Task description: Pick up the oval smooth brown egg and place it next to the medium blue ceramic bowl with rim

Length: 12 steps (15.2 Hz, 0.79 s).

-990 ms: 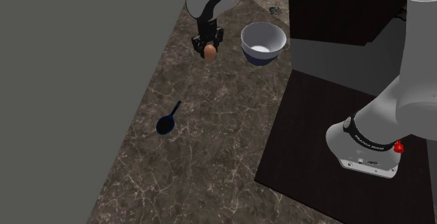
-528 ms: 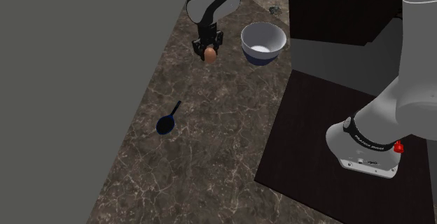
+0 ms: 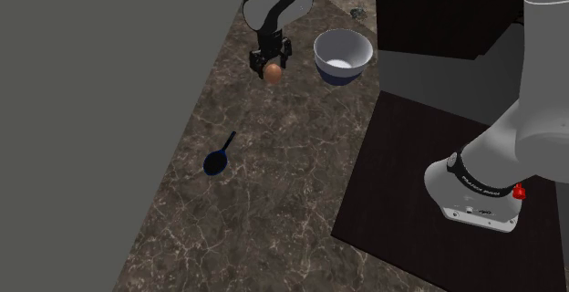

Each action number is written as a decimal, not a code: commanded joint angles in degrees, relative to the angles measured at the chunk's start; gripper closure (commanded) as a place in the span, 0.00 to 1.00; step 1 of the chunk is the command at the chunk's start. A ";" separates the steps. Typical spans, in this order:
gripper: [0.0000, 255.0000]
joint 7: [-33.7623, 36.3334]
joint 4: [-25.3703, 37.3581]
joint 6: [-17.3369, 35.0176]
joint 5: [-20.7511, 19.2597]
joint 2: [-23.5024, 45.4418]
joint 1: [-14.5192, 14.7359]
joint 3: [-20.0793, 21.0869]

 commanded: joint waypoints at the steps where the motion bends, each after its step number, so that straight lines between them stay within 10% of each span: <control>1: 0.00 0.00 0.00 0.00 0.00 0.00 0.00 0.00; 12: 0.00 0.18 0.95 -5.39 -0.29 -4.42 -0.28 -0.23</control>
